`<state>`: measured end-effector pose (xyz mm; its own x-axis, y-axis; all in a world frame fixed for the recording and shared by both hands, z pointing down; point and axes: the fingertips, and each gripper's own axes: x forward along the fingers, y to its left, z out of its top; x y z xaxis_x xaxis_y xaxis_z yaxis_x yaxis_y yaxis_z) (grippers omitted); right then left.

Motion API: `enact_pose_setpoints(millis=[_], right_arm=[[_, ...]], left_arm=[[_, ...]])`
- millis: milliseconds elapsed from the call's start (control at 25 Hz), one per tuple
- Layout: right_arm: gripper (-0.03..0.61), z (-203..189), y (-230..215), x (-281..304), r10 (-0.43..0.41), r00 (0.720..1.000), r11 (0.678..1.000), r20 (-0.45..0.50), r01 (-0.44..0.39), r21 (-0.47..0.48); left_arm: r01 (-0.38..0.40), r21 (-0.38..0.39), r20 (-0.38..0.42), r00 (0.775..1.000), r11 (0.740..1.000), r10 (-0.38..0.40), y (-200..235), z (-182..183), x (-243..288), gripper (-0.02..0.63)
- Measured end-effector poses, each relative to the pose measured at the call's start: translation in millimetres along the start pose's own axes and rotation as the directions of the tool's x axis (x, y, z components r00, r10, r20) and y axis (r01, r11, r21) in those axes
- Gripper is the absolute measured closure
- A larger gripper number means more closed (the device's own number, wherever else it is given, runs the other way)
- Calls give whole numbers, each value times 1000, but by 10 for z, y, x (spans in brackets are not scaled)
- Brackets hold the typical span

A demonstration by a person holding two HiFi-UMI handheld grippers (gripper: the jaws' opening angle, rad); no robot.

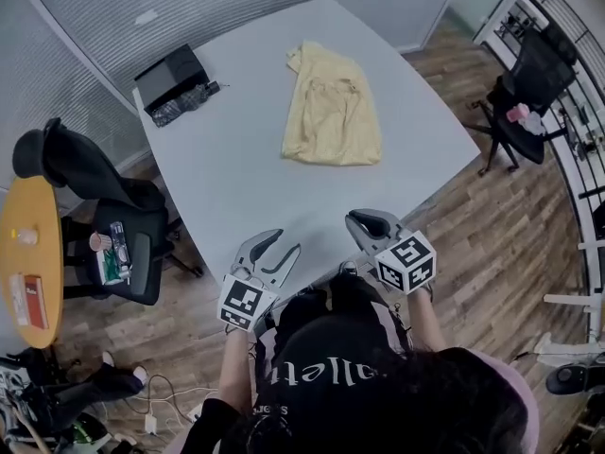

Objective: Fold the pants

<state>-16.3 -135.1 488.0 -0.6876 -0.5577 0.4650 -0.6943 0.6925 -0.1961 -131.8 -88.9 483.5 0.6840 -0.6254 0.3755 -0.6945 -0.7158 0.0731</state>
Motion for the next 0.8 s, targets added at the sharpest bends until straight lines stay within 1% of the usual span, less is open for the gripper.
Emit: enact_pose_setpoints(millis=[200, 320, 520, 680, 800], right_arm=[[537, -29, 191, -130, 37, 999, 999, -5, -37, -16], [539, -42, 267, -212, 60, 998, 998, 3, -60, -12], [540, -30, 391, -368, 103, 995, 992, 6, -102, -74], [540, -36, 450, -560, 145, 989, 984, 16, -143, -102], [540, -56, 449, -742, 171, 985, 979, 29, -167, -120]], left_arm=[[0, -14, 60, 998, 1000, 1, -137, 159, -32, 428], [-3, -13, 82, 997, 1000, 4, -211, 251, -45, 428], [-22, -8, 116, 993, 1000, 23, -331, 414, -67, 433], [-63, -11, 144, 987, 998, 64, -483, 535, -65, 470], [-92, -13, 149, 984, 996, 93, -677, 597, -35, 493]])
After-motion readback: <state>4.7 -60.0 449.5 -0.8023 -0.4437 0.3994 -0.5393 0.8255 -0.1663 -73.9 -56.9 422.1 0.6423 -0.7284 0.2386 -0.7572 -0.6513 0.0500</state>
